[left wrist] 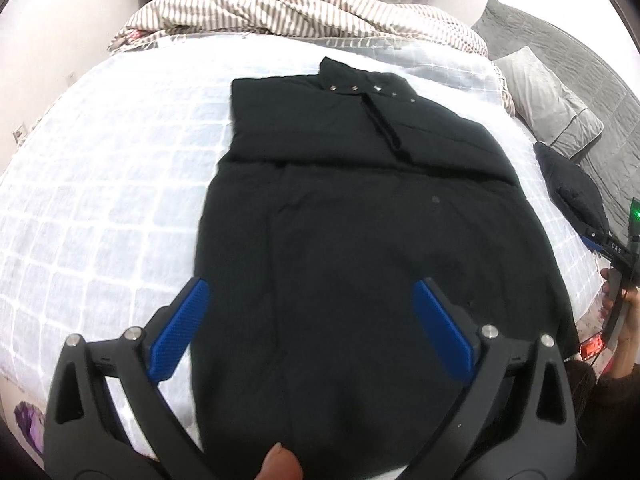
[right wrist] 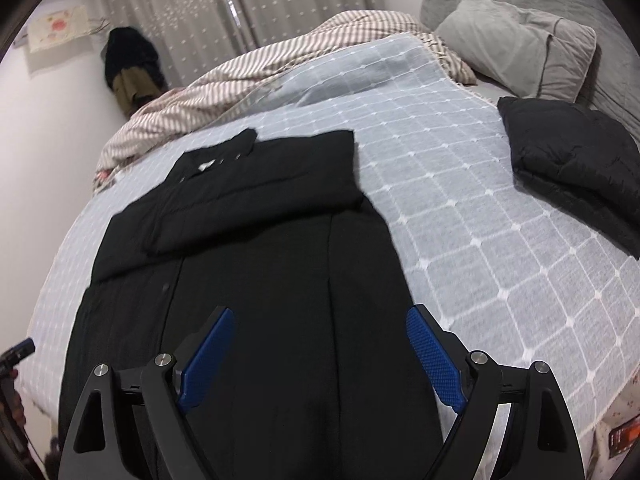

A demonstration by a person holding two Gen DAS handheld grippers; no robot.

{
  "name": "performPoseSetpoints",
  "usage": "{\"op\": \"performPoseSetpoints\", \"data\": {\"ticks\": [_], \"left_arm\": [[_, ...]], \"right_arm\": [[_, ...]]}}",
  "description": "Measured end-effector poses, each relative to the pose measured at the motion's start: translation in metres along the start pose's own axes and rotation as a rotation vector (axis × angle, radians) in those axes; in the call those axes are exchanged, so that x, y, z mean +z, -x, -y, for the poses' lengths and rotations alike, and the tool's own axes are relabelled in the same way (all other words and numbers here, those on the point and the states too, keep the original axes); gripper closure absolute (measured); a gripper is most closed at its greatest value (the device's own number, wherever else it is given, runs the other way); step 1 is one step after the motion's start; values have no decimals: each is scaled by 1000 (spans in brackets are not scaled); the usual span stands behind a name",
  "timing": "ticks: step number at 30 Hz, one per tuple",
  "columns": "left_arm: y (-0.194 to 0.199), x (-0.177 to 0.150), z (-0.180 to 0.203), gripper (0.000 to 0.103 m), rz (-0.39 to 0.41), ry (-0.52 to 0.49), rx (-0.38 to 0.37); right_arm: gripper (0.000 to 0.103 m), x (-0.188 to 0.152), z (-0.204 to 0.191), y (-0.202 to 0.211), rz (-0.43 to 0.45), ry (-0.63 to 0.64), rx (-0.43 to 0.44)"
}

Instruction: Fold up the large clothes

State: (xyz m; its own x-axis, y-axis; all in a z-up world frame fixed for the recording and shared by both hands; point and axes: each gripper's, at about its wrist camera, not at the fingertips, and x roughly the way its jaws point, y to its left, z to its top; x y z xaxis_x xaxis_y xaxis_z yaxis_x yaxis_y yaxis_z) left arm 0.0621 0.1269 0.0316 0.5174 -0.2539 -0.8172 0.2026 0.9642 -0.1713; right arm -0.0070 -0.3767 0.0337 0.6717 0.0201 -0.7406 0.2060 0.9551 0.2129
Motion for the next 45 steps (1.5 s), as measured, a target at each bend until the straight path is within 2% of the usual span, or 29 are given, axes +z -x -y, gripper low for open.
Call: {"op": "performPoseSetpoints", "data": {"ticks": [6, 13, 20, 22, 28, 32, 37, 40, 43, 45], "left_arm": [[3, -28, -21, 1, -33, 29, -6], [-13, -59, -40, 1, -101, 48, -16], [-33, -81, -54, 1, -178, 56, -64], [-39, -86, -57, 1, -186, 63, -93], [-46, -97, -76, 1, -174, 155, -198], [-42, -103, -90, 1, -168, 219, -276], [-35, -110, -98, 1, -152, 230, -314], [-29, -111, -101, 1, -125, 226, -270], [-28, -111, -111, 1, -116, 264, -278], [-30, -112, -114, 1, -122, 285, -284]], "right_arm": [[14, -30, 4, 9, -17, 27, 12], [14, -62, 17, 3, -39, 3, 32], [14, -84, 29, -17, -133, -19, 67], [14, -87, 35, -17, -137, -38, 105], [14, -96, 61, -17, -160, -149, 212], [14, -103, 85, -14, -161, -248, 330], [14, -109, 108, -12, -152, -357, 422], [14, -113, 115, 1, -101, -389, 392], [14, -113, 122, 10, -59, -412, 373], [14, -115, 130, 7, -72, -447, 351]]}}
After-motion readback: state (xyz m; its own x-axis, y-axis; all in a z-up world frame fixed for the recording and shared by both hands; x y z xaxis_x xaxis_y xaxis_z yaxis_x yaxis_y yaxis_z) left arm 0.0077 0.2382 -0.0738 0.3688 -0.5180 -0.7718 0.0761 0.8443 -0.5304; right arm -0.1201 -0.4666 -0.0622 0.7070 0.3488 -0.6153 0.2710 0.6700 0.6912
